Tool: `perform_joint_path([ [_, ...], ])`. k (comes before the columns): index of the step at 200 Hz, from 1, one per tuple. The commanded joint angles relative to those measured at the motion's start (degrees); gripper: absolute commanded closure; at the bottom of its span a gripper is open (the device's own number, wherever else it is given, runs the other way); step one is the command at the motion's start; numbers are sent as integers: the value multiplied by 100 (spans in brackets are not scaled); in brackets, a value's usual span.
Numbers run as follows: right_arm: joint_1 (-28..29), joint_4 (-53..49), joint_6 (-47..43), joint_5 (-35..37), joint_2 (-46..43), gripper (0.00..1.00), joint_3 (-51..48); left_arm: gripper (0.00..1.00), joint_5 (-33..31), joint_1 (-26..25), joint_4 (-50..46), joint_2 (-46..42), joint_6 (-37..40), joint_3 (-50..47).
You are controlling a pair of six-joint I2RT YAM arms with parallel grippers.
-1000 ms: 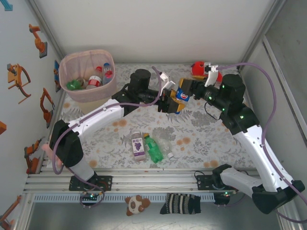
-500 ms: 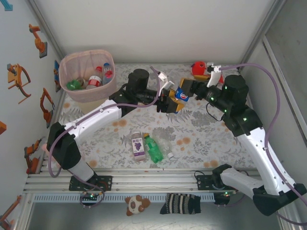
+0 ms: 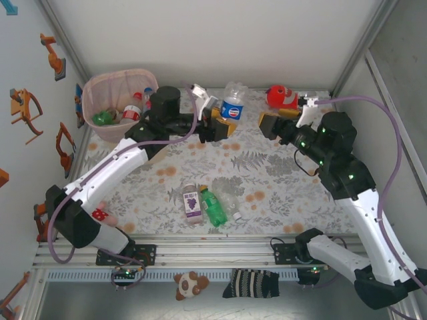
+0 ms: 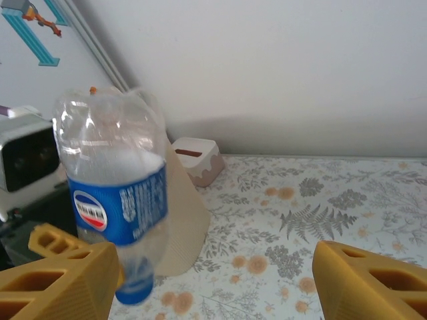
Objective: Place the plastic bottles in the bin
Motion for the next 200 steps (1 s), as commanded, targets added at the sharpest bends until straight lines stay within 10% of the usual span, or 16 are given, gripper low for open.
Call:
perform_joint_path([
  [1,0,-164,-120,177,-140,25,114,49,-860,214,-636,-299,153,172],
  [200,0,-123,-113,19,253,26,140,54,-2272,3682,-3242,-176,-931,1196],
])
